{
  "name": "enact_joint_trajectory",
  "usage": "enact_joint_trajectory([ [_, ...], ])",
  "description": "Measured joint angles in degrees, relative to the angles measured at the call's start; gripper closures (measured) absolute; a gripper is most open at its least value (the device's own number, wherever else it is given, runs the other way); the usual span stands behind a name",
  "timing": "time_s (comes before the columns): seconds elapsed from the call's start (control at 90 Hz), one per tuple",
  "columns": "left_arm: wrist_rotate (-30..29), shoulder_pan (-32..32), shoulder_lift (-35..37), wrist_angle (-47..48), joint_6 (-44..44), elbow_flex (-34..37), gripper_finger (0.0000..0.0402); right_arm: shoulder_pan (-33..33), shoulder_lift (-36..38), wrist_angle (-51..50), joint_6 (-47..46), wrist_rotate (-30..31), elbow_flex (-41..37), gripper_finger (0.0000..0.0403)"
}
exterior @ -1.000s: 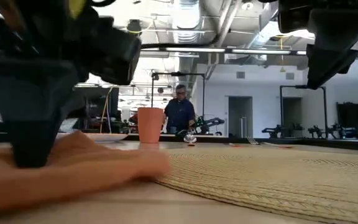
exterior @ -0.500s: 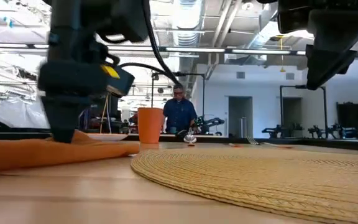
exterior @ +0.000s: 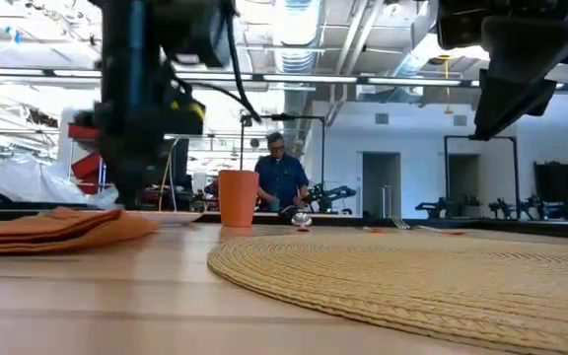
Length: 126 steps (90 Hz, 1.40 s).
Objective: Set table place
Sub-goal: Fold the orange table napkin
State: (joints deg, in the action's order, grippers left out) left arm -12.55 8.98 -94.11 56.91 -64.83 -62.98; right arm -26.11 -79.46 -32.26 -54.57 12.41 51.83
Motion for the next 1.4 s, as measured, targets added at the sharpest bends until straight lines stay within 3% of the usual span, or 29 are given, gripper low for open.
enact_joint_trajectory([
  [0.156,-4.0,-0.5,4.3,-2.6,-9.1,-0.1,0.0401,0.0,0.0,0.2,0.1,0.1,0.0,0.0311],
  [0.256,-4.2,-2.0,4.4,-5.2,-5.6,-0.1,0.0401,0.0,0.0,0.6,0.6,0.2,0.0,0.0311],
  [0.344,-1.1,-2.6,4.1,-10.8,10.1,-0.2,0.0398,-0.3,0.0,1.0,0.7,1.0,0.0,0.031],
  [0.533,17.3,-0.9,4.2,-11.3,55.7,-0.3,0.0372,-1.0,0.0,1.5,2.6,1.2,0.0,0.031],
  [0.611,19.1,0.4,4.5,-6.5,69.8,-0.3,0.0359,-1.3,0.0,1.5,2.6,1.2,0.0,0.031],
  [0.678,19.8,0.9,4.5,-4.5,77.0,-0.3,0.0348,-1.9,0.0,1.5,2.5,1.2,0.0,0.031],
  [1.067,23.0,0.8,3.9,-11.2,86.8,-0.3,0.0283,-2.8,0.0,1.5,2.1,1.0,0.0,0.0309],
  [1.4,22.8,1.1,4.0,-11.6,98.1,-0.3,0.0262,-2.8,0.0,1.5,2.1,0.5,0.0,0.0309],
])
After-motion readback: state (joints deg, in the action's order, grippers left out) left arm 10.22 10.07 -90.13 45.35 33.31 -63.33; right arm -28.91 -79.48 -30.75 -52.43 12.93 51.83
